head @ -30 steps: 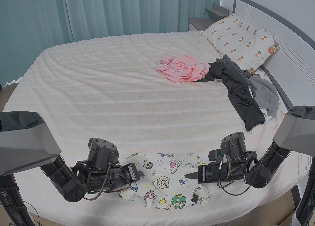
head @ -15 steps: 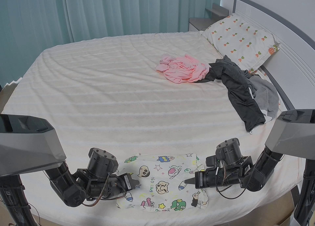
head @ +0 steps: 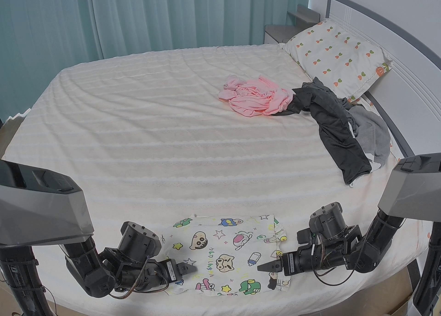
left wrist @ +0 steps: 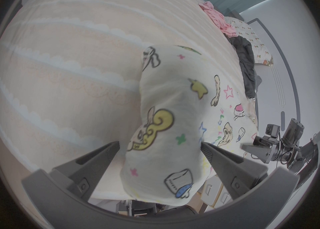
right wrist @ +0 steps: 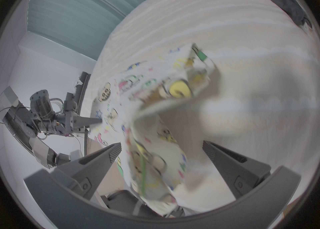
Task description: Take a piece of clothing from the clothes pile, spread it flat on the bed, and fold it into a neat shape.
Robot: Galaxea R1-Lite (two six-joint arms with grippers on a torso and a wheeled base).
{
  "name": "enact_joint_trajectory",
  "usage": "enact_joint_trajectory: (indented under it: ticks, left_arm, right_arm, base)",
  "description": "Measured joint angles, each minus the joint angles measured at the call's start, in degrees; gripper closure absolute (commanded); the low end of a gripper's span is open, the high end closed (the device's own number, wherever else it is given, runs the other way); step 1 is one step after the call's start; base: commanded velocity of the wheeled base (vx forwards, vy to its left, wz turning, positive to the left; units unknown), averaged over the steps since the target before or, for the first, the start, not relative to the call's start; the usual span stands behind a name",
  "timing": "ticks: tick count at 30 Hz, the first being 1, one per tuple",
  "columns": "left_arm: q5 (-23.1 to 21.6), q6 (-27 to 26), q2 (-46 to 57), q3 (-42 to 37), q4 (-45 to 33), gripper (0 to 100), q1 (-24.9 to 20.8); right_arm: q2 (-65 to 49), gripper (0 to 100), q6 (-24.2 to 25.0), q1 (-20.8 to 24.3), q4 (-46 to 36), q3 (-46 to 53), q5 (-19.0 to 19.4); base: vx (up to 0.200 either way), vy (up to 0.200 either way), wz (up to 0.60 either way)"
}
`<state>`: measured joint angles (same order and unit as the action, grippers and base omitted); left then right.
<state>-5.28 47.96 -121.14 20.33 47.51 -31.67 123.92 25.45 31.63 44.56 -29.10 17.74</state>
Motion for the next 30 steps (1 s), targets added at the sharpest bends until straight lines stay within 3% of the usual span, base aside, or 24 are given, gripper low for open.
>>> enact_joint_trajectory:
  ticks: [6,12,19,25,30]
  left_arm:
    - [0.0,-0.5,-0.6,-1.5,-0.7,0,0.0]
    - [-0.1,-1.3,0.7,-2.2,-7.1,0,-0.2]
    - [0.0,-1.3,9.8,-3.6,-8.7,0,0.0]
    - [3.8,-1.3,23.2,-5.1,-9.6,0,0.1]
    - [11.4,-2.0,35.2,-5.7,-13.8,0,0.0]
  right_arm:
    - [-0.5,0,-2.1,0.1,-5.1,1.1,-1.8]
    - [-1.8,0,-2.6,0.2,-5.7,2.2,-2.4]
    - [-9.5,0,-2.5,0.3,-5.5,5.2,-3.4]
    - [-22.5,0,-2.6,0.3,-5.7,7.8,-9.6]
    - [-35.1,0,-3.3,0.6,-8.9,9.7,-16.8]
  base:
    - [0.0,0.0,0.0]
    - [0.0,0.0,0.0]
    - [0.0,0.0,0.0]
    - [0.0,0.0,0.0]
    - [0.0,0.0,0.0]
